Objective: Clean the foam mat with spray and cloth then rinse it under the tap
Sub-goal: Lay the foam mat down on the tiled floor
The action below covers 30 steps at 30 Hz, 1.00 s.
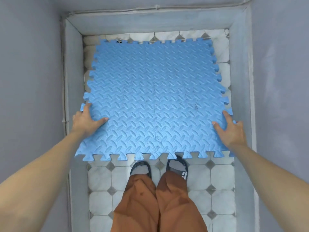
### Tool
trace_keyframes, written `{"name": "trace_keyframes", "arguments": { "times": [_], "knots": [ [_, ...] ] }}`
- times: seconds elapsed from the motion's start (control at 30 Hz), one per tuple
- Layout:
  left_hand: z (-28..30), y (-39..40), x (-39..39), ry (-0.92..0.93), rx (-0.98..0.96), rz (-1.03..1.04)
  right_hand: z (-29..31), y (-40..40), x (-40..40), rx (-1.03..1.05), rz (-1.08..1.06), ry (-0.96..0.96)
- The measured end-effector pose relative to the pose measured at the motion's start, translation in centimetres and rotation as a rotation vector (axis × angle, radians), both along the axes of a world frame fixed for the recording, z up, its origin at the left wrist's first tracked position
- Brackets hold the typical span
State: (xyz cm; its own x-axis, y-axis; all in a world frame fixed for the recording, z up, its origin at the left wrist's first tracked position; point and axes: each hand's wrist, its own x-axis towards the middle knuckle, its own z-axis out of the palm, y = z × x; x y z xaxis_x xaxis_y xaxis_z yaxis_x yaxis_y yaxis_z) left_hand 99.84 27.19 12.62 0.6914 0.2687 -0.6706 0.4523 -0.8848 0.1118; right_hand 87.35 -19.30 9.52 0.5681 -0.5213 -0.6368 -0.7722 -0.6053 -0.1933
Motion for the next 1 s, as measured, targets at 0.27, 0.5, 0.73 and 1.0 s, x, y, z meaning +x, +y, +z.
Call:
{"name": "trace_keyframes", "arguments": {
  "times": [0.27, 0.5, 0.73, 1.0],
  "knots": [
    [-6.3, 0.5, 2.5, 0.078, -0.097, 0.172, -7.2, -1.1, 2.5, 0.057, -0.046, 0.081],
    [-8.4, -1.0, 1.0, 0.119, -0.173, 0.179, -8.2, -1.3, 3.5, 0.075, 0.130, 0.166],
    [-4.4, -2.6, 0.9, 0.082, -0.144, -0.053, -3.5, 1.7, 5.2, 0.074, 0.276, 0.150],
    [13.0, -4.5, 4.7, -0.193, -0.228, -0.273, 14.4, 6.0, 9.2, 0.116, 0.282, -0.047]
  ]
}}
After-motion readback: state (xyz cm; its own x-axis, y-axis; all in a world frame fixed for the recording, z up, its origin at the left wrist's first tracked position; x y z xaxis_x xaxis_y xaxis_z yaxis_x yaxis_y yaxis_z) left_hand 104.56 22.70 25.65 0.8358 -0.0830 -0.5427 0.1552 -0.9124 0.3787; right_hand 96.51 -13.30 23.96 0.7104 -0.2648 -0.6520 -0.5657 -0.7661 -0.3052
